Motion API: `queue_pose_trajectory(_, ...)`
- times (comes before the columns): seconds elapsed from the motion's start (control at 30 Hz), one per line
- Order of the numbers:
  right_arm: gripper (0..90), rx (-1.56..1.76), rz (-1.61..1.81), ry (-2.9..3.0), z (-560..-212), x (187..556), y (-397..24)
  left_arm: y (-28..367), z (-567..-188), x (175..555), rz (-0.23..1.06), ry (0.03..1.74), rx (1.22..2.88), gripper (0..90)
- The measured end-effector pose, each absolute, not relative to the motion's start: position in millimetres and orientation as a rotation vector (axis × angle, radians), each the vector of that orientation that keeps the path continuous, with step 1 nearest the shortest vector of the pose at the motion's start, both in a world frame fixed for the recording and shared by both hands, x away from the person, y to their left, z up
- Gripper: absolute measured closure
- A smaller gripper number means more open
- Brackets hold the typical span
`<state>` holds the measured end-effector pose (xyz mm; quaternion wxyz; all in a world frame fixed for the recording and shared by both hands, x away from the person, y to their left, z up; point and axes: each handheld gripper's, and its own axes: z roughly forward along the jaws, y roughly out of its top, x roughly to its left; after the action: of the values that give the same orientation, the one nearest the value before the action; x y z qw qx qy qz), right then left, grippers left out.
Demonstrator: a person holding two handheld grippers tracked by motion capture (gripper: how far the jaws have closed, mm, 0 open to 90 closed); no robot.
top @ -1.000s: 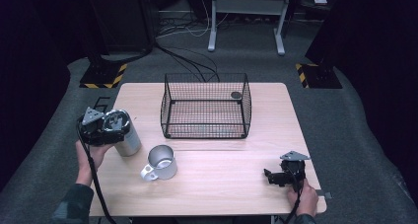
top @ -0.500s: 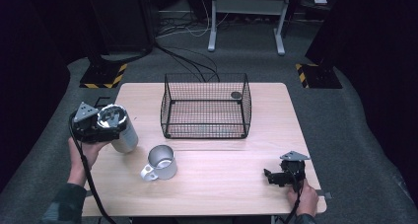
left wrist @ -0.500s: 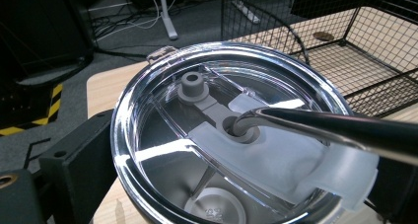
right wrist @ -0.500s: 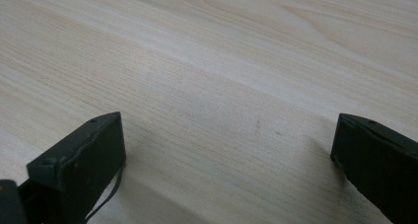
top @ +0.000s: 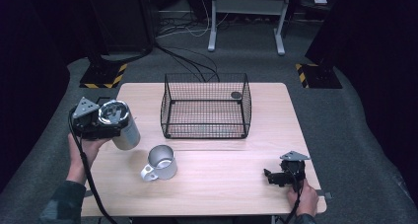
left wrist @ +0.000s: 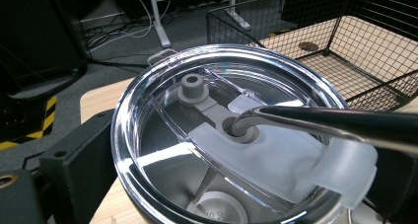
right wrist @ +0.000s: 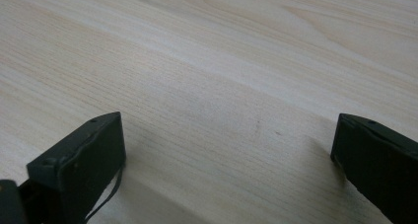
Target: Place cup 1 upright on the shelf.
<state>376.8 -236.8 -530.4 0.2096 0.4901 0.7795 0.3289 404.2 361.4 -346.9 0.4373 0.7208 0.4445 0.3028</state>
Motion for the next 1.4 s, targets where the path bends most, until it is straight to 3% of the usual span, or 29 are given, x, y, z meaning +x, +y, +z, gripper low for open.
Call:
queue_pose_trajectory(0.7,0.0,1.363,0.915,2.167,-530.4,376.8,-236.8,330.7,-310.6,406.5,0.716,0.999,1.862,3.9)
queue_pose_trajectory(1.4,0.0,1.376,0.917,2.166,-530.1,376.7,-236.1,303.8,-281.4,411.2,0.575,0.888,1.881,3.9)
